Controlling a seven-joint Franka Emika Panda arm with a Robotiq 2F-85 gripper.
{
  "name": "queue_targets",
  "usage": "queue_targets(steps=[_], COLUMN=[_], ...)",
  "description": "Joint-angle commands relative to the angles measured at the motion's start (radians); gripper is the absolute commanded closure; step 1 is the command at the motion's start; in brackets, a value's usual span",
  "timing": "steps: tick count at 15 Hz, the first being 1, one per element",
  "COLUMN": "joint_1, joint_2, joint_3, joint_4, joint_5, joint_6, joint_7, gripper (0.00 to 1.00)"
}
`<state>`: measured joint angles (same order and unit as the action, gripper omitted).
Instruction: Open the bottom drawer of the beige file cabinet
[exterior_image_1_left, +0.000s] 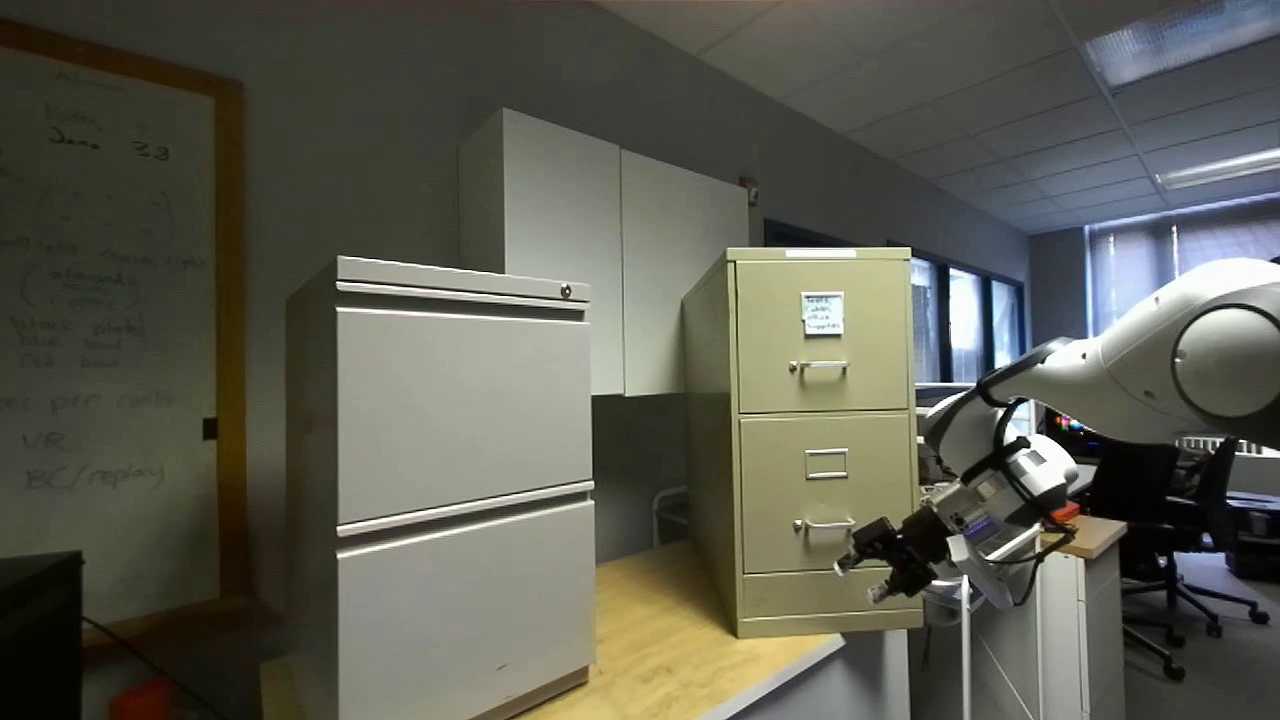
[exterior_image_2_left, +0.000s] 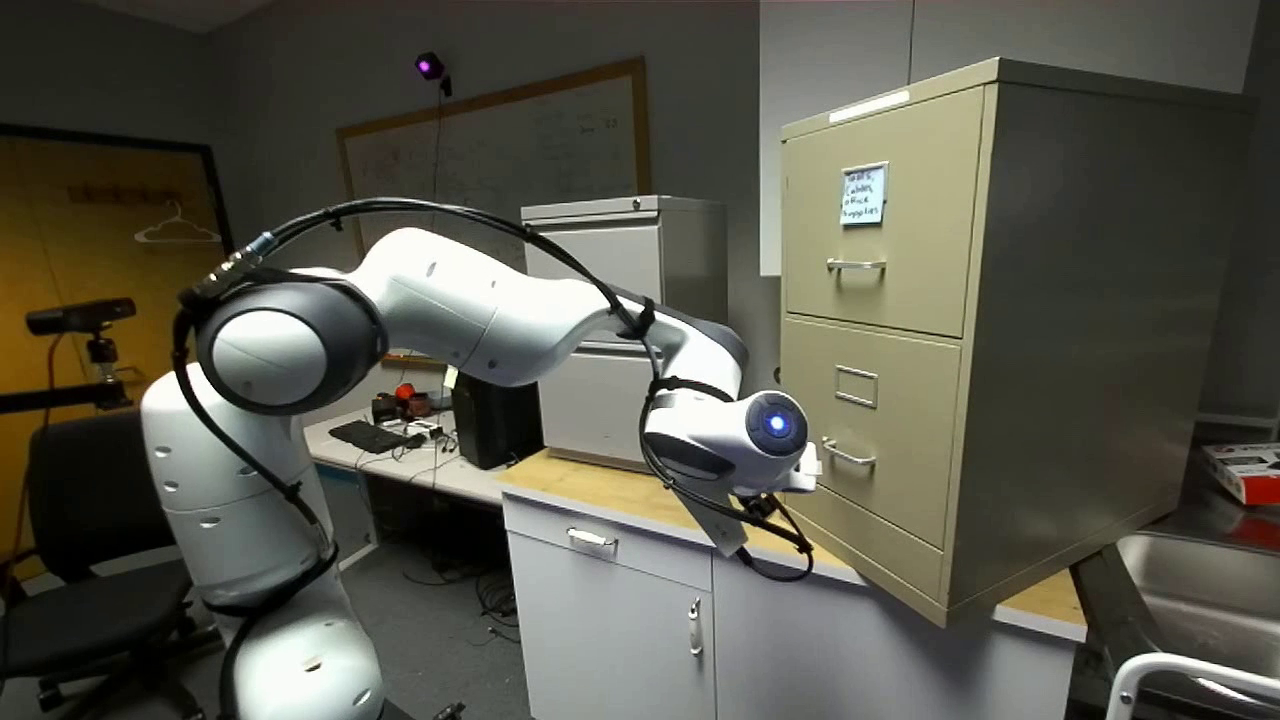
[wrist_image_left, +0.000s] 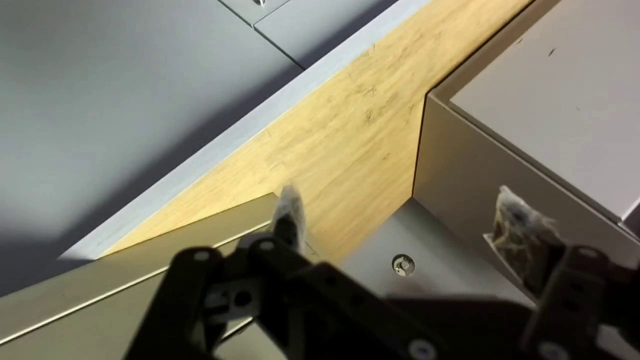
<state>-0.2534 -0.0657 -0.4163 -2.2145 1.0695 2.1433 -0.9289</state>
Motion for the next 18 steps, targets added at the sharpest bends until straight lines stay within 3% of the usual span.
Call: queue_targets(steps=[1,4,11,18], joint_1=[-0.063,-0.105,-0.087,-0.112], joint_2=[0.066,0.086,0.068,0.127], joint_3=[-0.004,-0.004,0.038,0.042], joint_4=[0.075,0.094,0.040,0.134], joint_5=[0.060,0.083,0.031,0.070], joint_6=[-0.085,-0.124,-0.076,-0.111], joint_7=[-0.018,-0.012,0.008,0.047], gripper=[0.00,0.00,0.00,0.00])
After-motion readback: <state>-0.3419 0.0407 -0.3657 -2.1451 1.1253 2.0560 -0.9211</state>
